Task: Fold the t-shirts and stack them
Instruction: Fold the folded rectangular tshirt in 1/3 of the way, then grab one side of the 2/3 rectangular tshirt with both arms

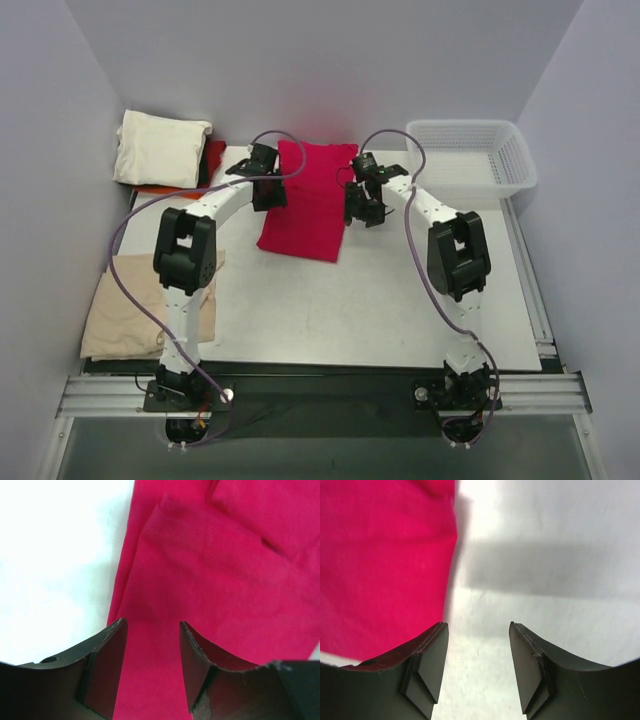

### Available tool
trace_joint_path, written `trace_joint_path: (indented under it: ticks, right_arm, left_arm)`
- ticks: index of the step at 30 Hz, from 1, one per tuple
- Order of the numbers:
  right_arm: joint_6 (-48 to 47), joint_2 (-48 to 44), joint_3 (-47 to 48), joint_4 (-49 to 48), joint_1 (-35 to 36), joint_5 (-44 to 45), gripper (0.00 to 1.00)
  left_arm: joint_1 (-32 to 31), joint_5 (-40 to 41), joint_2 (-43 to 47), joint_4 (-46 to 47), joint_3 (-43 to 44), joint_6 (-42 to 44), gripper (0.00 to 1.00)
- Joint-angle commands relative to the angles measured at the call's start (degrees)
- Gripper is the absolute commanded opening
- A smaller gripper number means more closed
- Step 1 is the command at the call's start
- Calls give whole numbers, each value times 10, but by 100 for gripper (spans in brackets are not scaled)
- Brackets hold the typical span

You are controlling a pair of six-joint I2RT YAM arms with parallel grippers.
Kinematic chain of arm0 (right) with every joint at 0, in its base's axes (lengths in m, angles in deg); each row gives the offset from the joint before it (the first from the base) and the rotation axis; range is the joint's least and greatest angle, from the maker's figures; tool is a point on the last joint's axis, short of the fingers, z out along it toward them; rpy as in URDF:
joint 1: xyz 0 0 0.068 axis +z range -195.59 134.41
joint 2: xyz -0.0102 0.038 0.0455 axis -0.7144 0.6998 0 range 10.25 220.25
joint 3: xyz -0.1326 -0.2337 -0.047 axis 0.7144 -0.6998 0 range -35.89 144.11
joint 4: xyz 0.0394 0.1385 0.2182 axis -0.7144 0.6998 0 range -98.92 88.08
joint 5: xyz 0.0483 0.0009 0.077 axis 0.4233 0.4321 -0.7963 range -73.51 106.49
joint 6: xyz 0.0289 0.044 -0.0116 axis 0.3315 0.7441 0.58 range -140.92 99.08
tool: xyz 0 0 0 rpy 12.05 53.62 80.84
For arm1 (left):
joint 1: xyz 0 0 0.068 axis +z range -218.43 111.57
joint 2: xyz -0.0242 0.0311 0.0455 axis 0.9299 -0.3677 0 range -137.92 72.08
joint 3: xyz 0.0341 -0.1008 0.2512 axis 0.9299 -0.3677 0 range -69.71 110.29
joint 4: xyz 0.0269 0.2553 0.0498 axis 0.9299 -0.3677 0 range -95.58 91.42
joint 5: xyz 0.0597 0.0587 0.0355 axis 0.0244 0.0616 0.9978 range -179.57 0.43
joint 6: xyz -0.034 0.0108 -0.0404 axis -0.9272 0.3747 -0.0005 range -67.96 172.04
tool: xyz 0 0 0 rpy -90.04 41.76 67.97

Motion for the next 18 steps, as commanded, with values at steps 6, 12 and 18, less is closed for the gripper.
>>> trace_joint_path:
  ticks: [6,12,18]
  right_arm:
    - [6,-122,-142,-23,64,-58,54]
    - [49,-132,-195,-93,70,-110,57]
    - [51,-122,-201,-112,71,-120,57]
  left_arm:
    - [57,-219,149,56,-163,66,57]
    - [80,-267,154,72,-219,79,57]
    - [83,-252,164,79,-272,73,57]
